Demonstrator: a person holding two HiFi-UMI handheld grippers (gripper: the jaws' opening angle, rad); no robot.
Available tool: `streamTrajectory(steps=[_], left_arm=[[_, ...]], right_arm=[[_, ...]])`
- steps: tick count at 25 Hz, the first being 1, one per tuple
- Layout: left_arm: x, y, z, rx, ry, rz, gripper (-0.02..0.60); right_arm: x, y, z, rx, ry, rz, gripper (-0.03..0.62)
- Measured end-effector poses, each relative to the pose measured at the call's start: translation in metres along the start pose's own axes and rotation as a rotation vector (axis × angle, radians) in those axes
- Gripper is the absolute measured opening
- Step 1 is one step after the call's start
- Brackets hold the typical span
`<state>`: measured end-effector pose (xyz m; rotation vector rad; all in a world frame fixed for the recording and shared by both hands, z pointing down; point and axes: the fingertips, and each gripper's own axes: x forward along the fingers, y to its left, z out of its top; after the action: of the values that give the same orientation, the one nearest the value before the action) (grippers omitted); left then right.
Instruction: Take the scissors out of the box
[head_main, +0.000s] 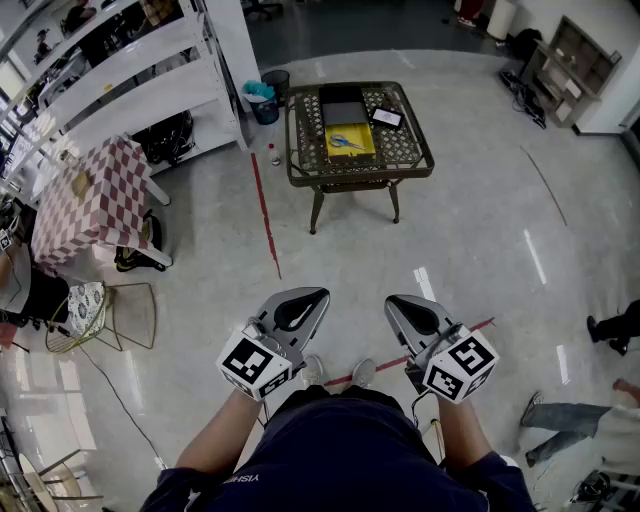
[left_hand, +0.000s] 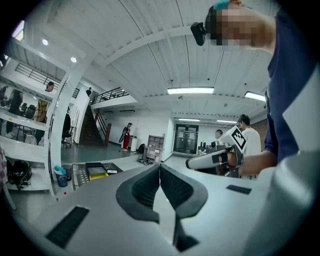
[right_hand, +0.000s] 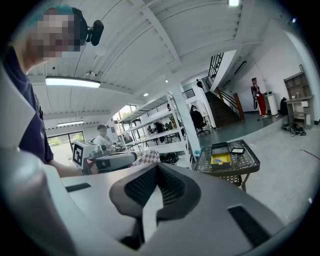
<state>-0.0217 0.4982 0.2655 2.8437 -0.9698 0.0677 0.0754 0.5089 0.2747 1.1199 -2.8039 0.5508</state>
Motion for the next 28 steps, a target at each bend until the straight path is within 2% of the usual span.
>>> streamTrajectory(steps=[11, 28], left_arm=[[0.01, 0.001, 0.0, -0.001, 0.003, 0.006, 0.025], [0.067, -0.033, -0.017, -0.004, 0.027, 0.049, 0.025]], right_arm=[[-0.002, -0.011, 0.003, 0.016, -0.02, 0.005, 0.018], [-0.046, -0.07, -0.006, 0.052, -0.012, 0.021, 0.018]])
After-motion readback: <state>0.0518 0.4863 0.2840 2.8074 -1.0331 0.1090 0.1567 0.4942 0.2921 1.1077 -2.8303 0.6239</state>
